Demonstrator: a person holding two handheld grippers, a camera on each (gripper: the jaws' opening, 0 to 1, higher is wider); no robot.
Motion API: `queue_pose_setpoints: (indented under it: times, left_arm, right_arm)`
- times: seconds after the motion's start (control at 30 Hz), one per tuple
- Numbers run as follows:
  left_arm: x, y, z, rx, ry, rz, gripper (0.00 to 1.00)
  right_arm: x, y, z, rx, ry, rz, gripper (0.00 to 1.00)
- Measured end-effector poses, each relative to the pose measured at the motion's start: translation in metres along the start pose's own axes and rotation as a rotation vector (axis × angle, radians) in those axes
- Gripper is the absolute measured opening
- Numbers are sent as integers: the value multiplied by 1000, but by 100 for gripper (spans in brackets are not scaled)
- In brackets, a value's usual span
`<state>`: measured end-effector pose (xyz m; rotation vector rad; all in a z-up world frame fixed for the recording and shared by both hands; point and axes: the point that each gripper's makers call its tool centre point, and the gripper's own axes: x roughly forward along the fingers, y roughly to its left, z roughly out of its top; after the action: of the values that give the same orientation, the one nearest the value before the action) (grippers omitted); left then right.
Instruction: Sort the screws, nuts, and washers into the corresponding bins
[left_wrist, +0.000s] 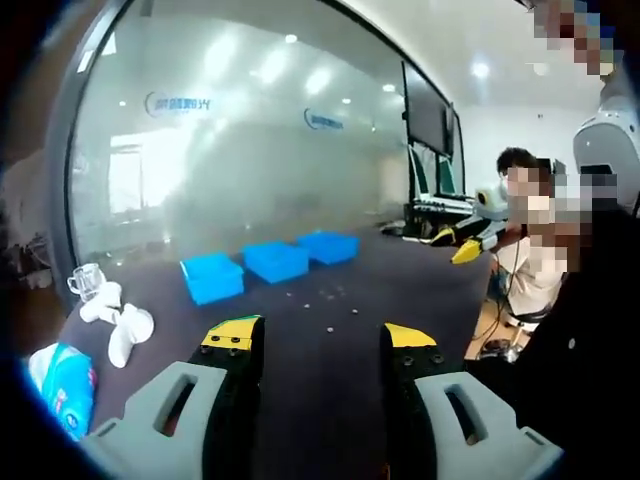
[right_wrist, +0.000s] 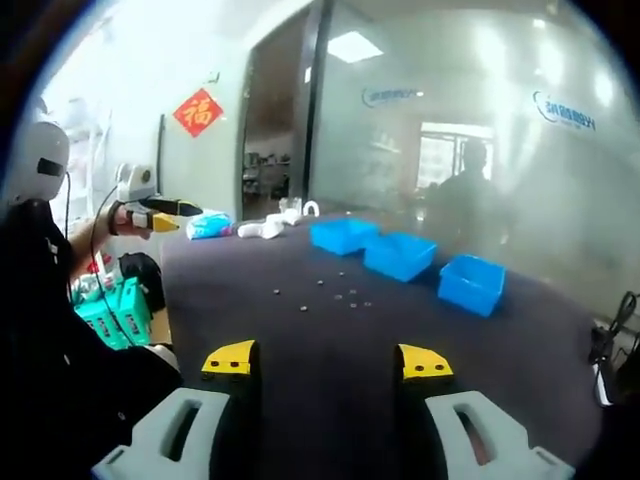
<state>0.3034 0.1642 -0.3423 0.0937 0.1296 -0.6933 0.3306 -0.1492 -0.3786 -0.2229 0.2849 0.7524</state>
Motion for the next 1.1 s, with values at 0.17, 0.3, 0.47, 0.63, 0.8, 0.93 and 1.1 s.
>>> queue_pose_setpoints:
  times: [0.17,0.3,0.47,0.63,0.8,0.93,1.1]
  left_arm:
    - [13,-3,-4,-4,46,-73,45]
    - [23,0,-12,9,100,-107,45]
    - [37,-2,-27,45,211,-181,45]
    - [56,-1,-21,87,256,-220,45]
    - [74,-8,-16,127,321,-277,45]
    - [90,-12,-16,118,367,-310,45]
    - [112,-13,-21,120,420,-344,44]
  right_arm:
    - [0,1,-1,-4,6,8,49]
    - [-1,1,-2,-2,6,8,49]
    - [-2,3,-6,-10,17,13,49]
    - [-2,1,-5,-1,6,3,49]
    - [-3,-1,-7,-2,8,0,49]
    - [-3,-1,-7,-1,8,-1,49]
    - [-4,-1,-10,-2,14,0,49]
